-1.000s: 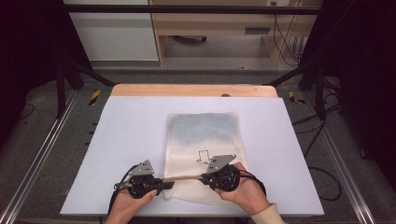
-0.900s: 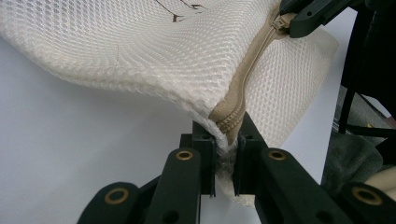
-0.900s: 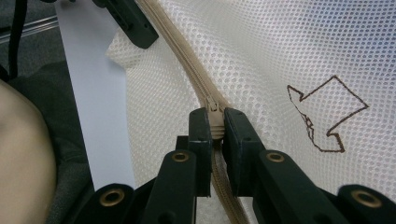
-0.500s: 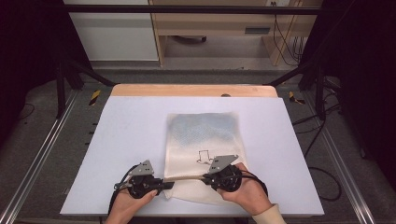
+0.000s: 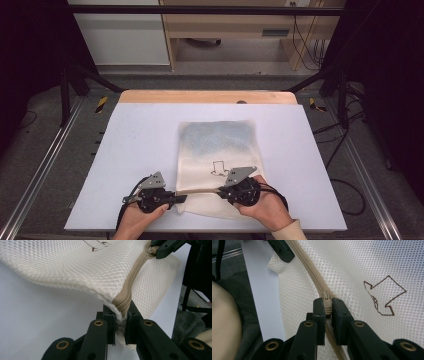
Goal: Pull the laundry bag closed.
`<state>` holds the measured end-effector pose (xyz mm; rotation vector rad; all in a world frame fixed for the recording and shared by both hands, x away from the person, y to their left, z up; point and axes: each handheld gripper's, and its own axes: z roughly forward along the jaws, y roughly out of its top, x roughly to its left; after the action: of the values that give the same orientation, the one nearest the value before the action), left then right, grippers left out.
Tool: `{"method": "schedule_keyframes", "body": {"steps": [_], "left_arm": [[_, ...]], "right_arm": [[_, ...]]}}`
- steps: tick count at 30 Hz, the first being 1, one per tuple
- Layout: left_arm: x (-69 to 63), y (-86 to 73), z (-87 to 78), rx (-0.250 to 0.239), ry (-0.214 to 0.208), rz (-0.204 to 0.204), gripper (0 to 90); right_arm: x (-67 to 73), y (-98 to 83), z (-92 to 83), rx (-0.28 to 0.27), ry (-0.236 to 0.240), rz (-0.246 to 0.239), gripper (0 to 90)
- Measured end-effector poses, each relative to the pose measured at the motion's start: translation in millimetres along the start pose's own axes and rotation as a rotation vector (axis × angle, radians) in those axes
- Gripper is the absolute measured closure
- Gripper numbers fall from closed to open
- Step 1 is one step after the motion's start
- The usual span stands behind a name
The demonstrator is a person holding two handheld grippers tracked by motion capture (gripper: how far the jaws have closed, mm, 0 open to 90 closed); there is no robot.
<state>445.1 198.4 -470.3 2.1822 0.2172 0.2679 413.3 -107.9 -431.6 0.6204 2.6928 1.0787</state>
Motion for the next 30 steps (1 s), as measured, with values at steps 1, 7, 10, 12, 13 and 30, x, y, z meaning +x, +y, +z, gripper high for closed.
{"method": "schedule_keyframes", "body": {"steps": [1,7,10,12,13,30], "left_arm": [[0.0,0.0,0.0,0.0,0.0,0.0,81.9],[0.0,0.0,-0.1,0.0,0.001,-0.001,81.9],[-0.1,0.0,-0.2,0.0,0.003,-0.002,81.9],[-0.1,0.0,-0.2,0.0,0.002,-0.002,81.9],[-0.2,0.1,-0.2,0.0,0.003,-0.002,81.9],[-0.3,0.3,0.1,0.001,0.002,0.001,81.9]], "right_arm": [[0.0,0.0,0.0,0.0,0.0,0.0,82.2],[-1.2,-2.3,-2.4,0.0,-0.005,0.009,82.2],[-1.7,-3.6,-3.2,-0.001,-0.005,0.01,82.2],[-1.9,-4.1,-3.8,0.0,-0.008,0.01,82.2],[-1.9,-4.3,-4.3,0.001,-0.009,0.012,82.2],[-2.9,-8.0,-7.4,-0.003,-0.013,0.019,82.2]]}}
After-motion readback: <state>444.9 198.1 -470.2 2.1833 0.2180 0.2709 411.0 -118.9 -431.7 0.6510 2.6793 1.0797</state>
